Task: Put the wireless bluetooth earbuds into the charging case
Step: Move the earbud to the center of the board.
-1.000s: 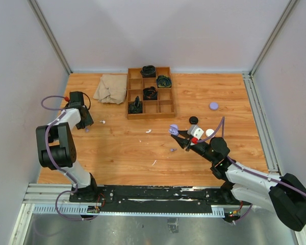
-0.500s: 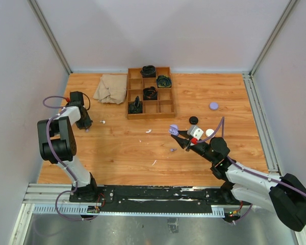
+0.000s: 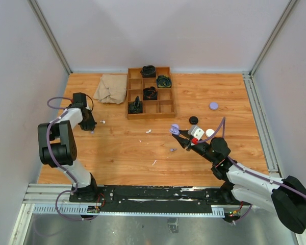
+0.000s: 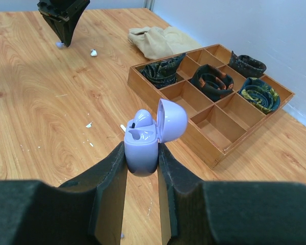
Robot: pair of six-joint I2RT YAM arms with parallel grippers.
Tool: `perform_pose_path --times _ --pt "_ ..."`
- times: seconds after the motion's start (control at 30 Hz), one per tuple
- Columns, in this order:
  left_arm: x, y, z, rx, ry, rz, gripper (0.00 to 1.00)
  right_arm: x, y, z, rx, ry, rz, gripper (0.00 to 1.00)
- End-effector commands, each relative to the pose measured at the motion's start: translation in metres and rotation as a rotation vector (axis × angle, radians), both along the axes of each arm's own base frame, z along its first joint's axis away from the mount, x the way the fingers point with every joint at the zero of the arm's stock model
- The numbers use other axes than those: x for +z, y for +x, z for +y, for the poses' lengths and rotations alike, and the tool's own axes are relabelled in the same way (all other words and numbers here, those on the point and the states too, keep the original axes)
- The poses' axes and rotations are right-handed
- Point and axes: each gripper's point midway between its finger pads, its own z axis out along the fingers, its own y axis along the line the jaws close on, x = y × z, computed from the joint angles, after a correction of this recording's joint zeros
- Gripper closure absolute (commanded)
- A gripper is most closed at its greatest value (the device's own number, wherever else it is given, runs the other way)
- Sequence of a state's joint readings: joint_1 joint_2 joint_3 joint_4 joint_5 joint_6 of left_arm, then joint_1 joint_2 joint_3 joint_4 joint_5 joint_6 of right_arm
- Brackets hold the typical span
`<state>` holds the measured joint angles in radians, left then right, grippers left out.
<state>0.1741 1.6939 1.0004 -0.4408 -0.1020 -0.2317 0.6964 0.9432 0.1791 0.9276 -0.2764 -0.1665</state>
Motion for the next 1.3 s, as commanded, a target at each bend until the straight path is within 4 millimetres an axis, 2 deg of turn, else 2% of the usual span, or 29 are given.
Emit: perform_pose_path --times 0.0,0.2,0.33,0.53,0.67,0.73,0.97,1.27 --pt "0.018 -0.007 -0.033 -0.079 -0.056 -0.034 0.86 0.011 0.000 0.001 -0.004 0.009 -0.041 0.90" --pt "0.026 -0.017 -0.084 -0.180 -0.121 -0.071 0.87 0.018 -0.003 0.000 -0.003 0.021 -0.055 0.90" --pt "0.032 -0.022 -0.132 -0.290 -0.173 -0.104 0.86 0.019 -0.002 -0.002 -0.011 0.016 -0.059 0.90" --pt "0.028 -0.032 -0.197 -0.477 -0.198 -0.089 0.86 0.019 -0.005 -0.004 -0.010 0.017 -0.035 0.90" --pt "0.023 -0.040 -0.229 -0.596 -0.200 -0.082 0.86 0.021 -0.010 -0.007 -0.008 0.020 -0.018 0.90" --pt "0.016 -0.046 -0.241 -0.650 -0.196 -0.063 0.86 0.023 -0.012 -0.009 -0.009 0.020 -0.014 0.90" --pt "-0.011 -0.068 -0.257 -0.756 -0.168 0.024 0.85 0.020 -0.016 -0.015 -0.020 0.008 0.012 0.90" --pt "-0.011 -0.064 -0.264 -0.765 -0.168 0.011 0.70 0.020 -0.015 -0.016 -0.028 -0.012 0.023 0.89"
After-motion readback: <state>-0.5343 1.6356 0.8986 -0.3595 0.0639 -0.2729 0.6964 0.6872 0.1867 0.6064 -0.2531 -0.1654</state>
